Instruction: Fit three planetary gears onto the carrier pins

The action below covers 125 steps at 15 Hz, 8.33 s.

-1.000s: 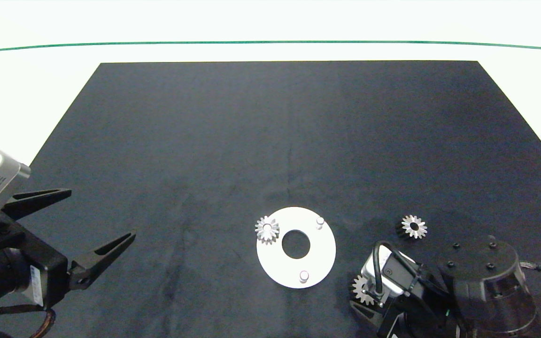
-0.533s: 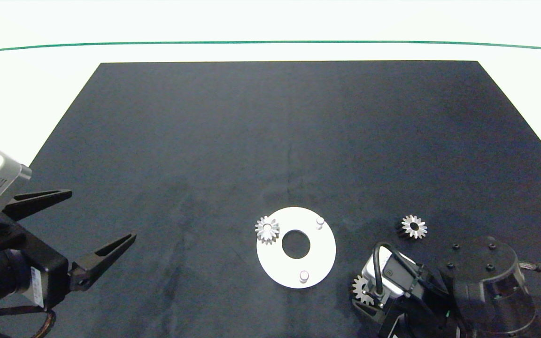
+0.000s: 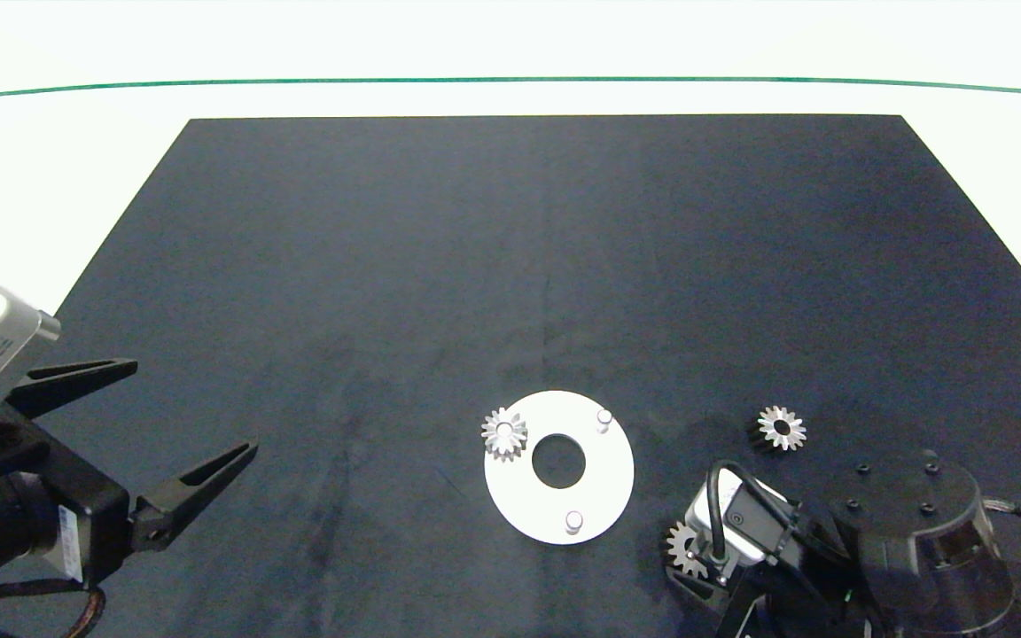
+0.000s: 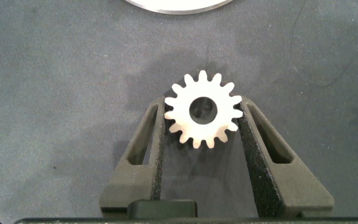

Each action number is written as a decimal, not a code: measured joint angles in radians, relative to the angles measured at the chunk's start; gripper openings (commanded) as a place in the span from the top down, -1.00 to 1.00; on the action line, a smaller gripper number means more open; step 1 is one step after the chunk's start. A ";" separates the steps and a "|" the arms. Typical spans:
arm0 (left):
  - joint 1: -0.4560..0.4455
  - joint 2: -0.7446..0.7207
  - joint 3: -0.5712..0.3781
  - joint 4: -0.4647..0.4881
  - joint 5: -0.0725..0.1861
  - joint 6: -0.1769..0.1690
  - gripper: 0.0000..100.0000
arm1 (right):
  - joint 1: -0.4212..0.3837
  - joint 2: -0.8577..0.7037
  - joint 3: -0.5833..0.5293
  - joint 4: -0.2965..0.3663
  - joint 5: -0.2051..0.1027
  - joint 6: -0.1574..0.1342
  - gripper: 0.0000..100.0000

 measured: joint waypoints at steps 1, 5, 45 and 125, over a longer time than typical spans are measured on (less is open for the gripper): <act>0.000 0.000 0.000 0.000 0.000 0.000 -1.00 | 0.000 0.000 -0.001 0.001 0.000 0.000 0.70; -0.001 -0.001 0.000 0.000 -0.001 0.000 -1.00 | -0.001 -0.001 -0.003 0.001 0.000 0.000 0.85; -0.001 -0.072 -0.049 0.001 -0.014 0.021 -1.00 | 0.156 0.110 -0.233 0.005 -0.010 0.076 0.92; -0.065 -0.087 -0.056 0.027 -0.013 0.018 -1.00 | -0.471 -0.079 -0.240 0.264 0.202 0.016 -1.00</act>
